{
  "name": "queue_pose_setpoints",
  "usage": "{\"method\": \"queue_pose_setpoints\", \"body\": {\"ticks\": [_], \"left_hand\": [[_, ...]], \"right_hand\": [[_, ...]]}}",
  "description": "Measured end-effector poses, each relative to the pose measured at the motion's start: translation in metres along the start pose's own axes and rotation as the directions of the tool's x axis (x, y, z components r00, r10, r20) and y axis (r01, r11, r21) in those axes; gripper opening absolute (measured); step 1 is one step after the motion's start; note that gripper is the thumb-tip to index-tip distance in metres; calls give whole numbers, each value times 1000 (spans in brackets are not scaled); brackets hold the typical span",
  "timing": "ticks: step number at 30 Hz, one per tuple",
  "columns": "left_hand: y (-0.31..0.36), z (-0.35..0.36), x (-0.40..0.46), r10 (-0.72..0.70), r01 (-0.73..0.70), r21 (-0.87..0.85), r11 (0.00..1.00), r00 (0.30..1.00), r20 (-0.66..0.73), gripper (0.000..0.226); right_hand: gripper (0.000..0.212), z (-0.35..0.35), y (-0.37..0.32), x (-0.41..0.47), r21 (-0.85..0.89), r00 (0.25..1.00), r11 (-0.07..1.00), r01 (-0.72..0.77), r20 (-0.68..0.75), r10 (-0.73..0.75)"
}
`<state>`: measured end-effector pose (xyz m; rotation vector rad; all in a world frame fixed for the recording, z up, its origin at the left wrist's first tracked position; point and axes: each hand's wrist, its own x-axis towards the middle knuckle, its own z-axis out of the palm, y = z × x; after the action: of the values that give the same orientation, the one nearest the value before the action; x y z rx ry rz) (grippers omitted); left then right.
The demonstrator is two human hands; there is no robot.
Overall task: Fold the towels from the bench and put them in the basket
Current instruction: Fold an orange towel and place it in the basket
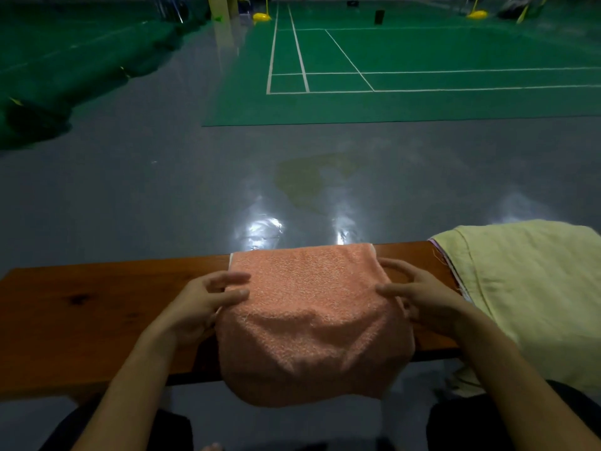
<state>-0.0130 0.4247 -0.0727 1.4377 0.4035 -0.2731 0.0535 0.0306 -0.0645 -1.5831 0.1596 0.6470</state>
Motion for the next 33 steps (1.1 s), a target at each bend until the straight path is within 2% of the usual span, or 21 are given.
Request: {"method": "queue_pose_setpoints", "body": {"ticks": [3, 6, 10, 14, 17, 20, 23, 28, 30, 33], "left_hand": [[7, 1, -11, 49, -47, -45, 998, 998, 38, 35], [13, 0, -19, 217, -218, -39, 975, 976, -23, 33], [22, 4, -35, 337, -338, -35, 940, 941, -31, 32], [37, 8, -49, 443, -445, -16, 896, 895, -52, 33], [59, 15, -59, 467, -468, -11, 884, 883, -57, 30], [86, 21, -71, 517, -519, -3, 855, 852, -79, 38], [110, 17, -79, 602, -593, 109, 798, 791, -110, 41], [146, 16, -98, 710, -653, 328, 682, 699, -85, 43], [157, 17, -109, 741, -650, 435, 623, 669, -60, 48], [171, 14, -122, 821, -642, 580, 501, 564, -86, 37]], "right_hand": [[61, -7, -1, -4, 130, 992, 984, 118, 27, -122], [45, -9, -4, -15, 132, 975, 968, 212, 34, -219], [33, -6, -6, -30, 68, 942, 940, 336, -20, -335], [33, 4, -16, -51, 90, 858, 859, 504, -166, -486], [24, 9, -28, -64, -10, 771, 799, 602, -255, -584], [21, 14, -45, -77, -54, 696, 744, 666, -313, -646], [23, 16, -71, -92, -105, 629, 692, 714, -337, -701], [36, 18, -111, -109, -144, 576, 623, 769, -269, -772], [39, 20, -123, -114, -220, 540, 588, 778, -244, -806], [40, 24, -134, -117, -435, 451, 516, 738, -250, -857]]}}
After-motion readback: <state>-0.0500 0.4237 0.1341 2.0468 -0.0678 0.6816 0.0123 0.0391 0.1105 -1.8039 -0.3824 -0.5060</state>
